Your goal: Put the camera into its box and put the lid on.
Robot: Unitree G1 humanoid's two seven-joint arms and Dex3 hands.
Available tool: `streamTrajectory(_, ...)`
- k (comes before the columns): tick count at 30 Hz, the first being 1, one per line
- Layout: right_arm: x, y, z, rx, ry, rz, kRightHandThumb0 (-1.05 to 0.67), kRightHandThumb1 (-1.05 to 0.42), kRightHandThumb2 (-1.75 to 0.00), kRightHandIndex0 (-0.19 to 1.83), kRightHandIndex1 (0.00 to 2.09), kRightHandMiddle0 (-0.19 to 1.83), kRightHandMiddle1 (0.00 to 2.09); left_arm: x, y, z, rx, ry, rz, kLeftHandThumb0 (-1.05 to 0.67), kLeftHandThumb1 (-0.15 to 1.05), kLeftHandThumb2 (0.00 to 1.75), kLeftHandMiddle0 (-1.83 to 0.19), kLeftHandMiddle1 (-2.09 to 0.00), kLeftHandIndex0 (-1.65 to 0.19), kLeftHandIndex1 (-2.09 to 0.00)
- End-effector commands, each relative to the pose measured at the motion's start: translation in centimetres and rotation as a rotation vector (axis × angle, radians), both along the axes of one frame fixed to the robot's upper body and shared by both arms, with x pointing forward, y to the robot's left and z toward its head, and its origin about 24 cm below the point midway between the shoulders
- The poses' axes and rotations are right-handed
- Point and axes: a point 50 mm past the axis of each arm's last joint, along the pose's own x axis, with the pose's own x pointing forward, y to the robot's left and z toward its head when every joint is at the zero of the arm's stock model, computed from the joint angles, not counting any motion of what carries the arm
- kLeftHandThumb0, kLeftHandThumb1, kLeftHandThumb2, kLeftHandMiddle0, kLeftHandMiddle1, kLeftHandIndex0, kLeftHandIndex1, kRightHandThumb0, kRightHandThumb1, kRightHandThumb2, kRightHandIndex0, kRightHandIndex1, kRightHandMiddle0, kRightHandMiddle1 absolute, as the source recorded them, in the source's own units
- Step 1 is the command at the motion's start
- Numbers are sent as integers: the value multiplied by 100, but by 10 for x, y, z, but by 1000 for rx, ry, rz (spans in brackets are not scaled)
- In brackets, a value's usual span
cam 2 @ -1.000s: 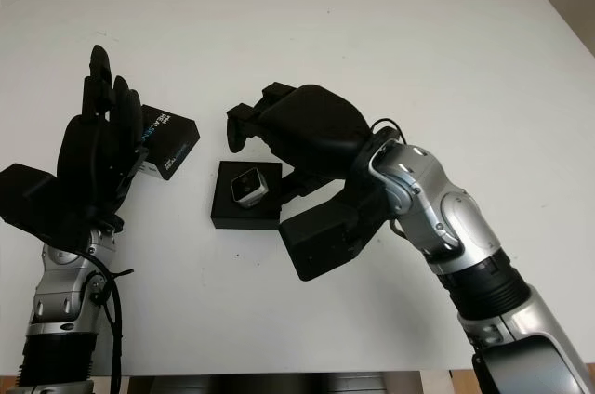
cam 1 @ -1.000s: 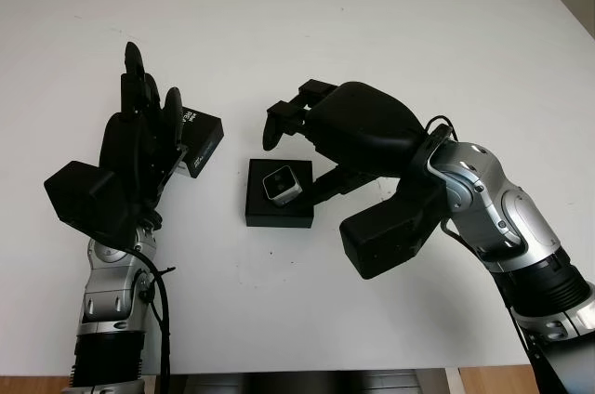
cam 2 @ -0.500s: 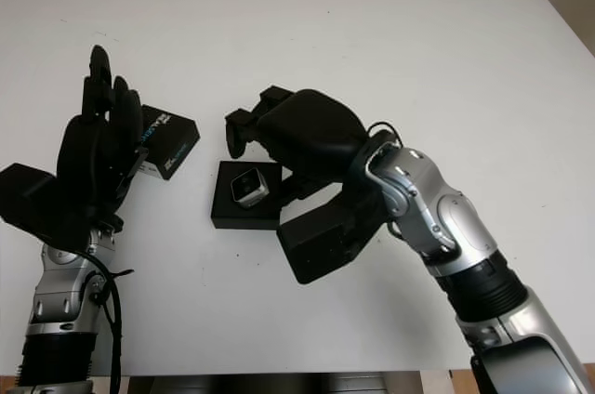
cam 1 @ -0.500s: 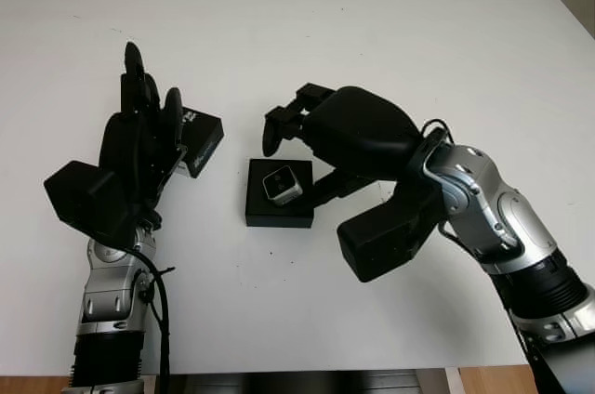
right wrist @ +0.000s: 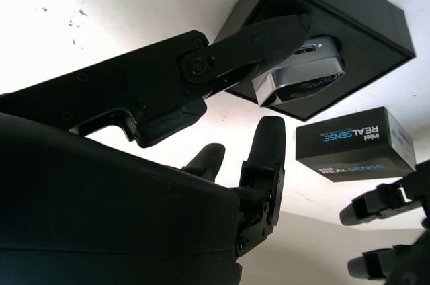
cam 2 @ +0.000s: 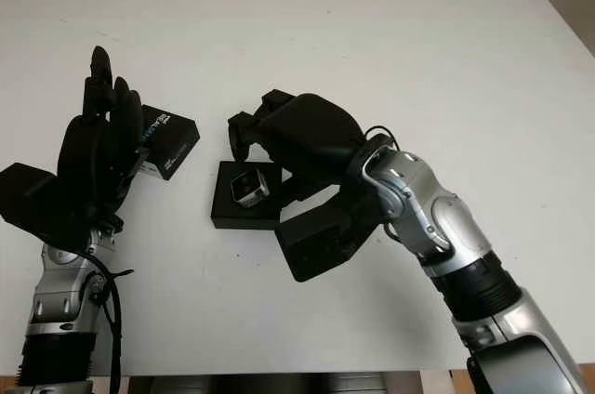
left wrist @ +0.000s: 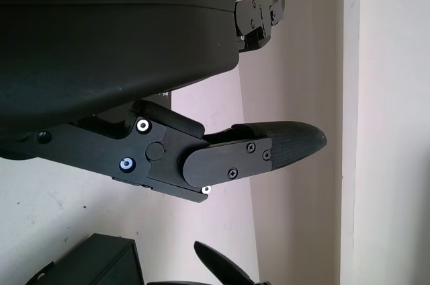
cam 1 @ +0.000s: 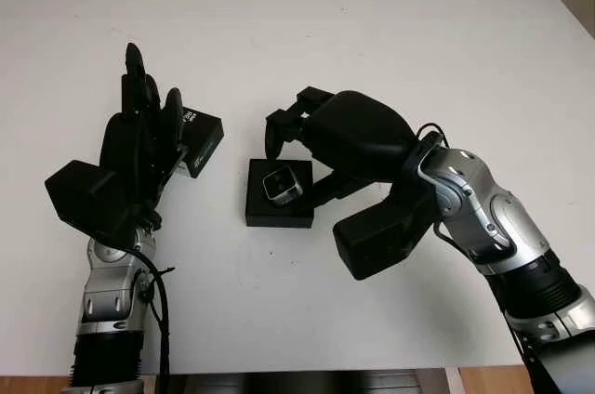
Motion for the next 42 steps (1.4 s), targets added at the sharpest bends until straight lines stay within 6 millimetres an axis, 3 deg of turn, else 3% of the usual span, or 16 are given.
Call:
streamTrajectory(1,1,2,0,4,-12,11,-72,-95,-5,10,88,12,131,0,0,2,14,-10,-2,-65,105,57,19,0,19,0)
streamTrajectory(16,4,1,-4,2,1,11,-70,-95,-6,6,94,14,131,0,0,1,14,-9,-5,-64,105,58,19,0,19,0)
streamTrajectory(23,2,2,-5,40,7,25,-63,-95,-5,7,104,25,149,0,0,1,14,-11,2,-65,105,57,19,0,19,0)
streamTrajectory(42,1,1,-10,11,15,30,-56,-96,-6,1,118,28,163,-2,1,2,16,-15,13,-63,105,57,19,0,19,0)
